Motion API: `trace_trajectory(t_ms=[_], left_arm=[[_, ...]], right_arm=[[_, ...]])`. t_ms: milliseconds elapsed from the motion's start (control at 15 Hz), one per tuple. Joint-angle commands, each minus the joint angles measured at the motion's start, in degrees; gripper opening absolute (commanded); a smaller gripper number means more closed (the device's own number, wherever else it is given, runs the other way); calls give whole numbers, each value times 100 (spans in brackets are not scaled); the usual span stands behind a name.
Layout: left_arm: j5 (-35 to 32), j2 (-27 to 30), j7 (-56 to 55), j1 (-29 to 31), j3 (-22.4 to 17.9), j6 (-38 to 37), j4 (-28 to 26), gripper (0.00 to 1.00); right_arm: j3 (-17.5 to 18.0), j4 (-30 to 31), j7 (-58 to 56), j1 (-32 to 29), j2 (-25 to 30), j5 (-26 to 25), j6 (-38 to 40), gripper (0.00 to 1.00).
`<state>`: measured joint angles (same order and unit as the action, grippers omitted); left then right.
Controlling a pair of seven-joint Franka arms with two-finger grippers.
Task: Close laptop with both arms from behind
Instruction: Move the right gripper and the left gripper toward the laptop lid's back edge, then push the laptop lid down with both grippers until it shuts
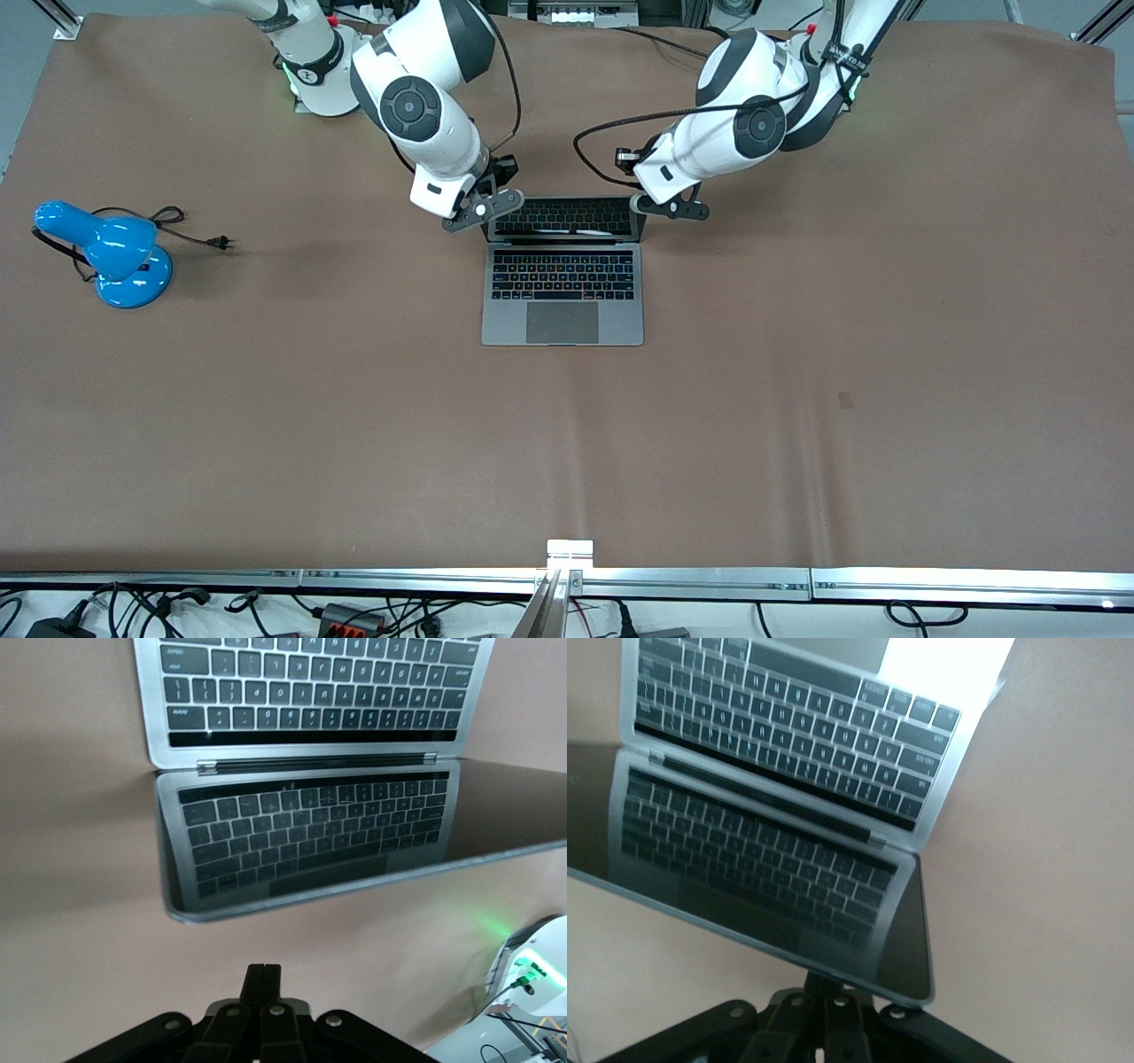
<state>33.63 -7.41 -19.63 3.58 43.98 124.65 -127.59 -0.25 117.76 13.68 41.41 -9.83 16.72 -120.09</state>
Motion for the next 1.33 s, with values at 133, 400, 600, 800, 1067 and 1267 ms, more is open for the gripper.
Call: trace_trajectory(t_ms=[133,400,600,800,1067,1267], left_arm=[[-319,-759,-154,55,-82,402,488,1],[-1261,-1542,-716,46,-232,393,1217,1],[-1525,-1903,-761,-6,-389,385,1534,1],[-1981,-2465,-788,-42,-496,385,1938,1],[-2666,-3028,-1191,-173,-504,411,2238,1],[-3002,-3310,-1385,-402,-758,481,2483,1]], right_arm=[[-81,-403,355,-1,-440,-81,-733,0],[-203,-499,346,-54,-774,-81,-1148,0],[-370,-815,346,-54,-1187,-282,-1157,0],[-485,-1123,355,-45,-1591,-292,-1165,0],[-520,-1317,355,-71,-2004,-292,-1481,0],[-520,-1326,355,-54,-2400,-283,-1911,0]])
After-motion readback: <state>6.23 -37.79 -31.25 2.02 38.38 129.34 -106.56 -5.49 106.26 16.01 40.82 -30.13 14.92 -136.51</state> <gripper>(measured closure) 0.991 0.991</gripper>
